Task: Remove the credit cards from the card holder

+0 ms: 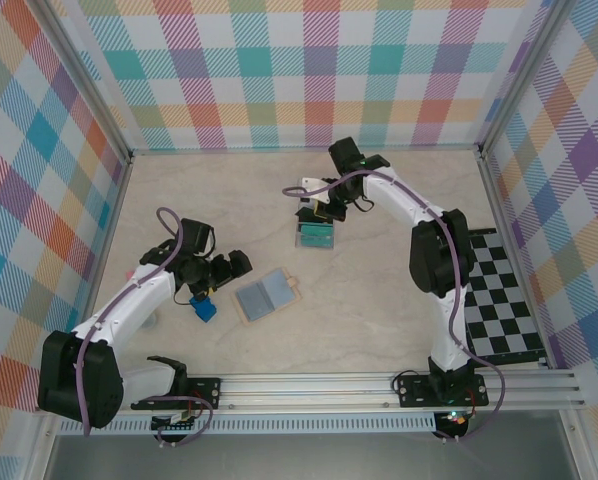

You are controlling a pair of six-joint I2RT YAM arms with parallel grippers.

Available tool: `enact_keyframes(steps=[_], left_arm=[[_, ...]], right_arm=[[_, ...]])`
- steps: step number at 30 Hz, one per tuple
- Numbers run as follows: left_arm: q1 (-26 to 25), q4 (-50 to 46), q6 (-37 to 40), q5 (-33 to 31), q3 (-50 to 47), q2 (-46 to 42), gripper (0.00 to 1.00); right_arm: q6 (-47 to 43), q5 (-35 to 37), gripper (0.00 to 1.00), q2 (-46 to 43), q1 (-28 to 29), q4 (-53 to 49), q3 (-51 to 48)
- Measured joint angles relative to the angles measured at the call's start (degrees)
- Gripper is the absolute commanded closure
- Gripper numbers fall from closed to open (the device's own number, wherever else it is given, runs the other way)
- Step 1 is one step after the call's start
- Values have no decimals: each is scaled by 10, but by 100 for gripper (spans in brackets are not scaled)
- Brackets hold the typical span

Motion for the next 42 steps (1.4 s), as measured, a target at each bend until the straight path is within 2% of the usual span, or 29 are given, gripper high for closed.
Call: enact_keyframes(steps=[9,18,27,32,35,41,42], left_arm=[[0,0,0,0,-5,0,0],[0,0,0,0,-7,0,0],[0,0,0,0,-7,0,0],[0,0,0,0,-7,0,0],[0,0,-2,3,-7,-1,0],[0,0,-14,15,-20,-20,0],[0,0,-17,16,-24,-24,0]], right_arm=[[-16,34,95,1,0,-9,0],[-22,48,83,1,-1,-11,0],[-2,50,78,1,-1,-8,0],[68,44,73,-8,-1,10,-3],[148,42,71,-52,-1,40,-30],[380,15,71,-199,0,110,-125],[426,0,67,-219,0,118,-138]])
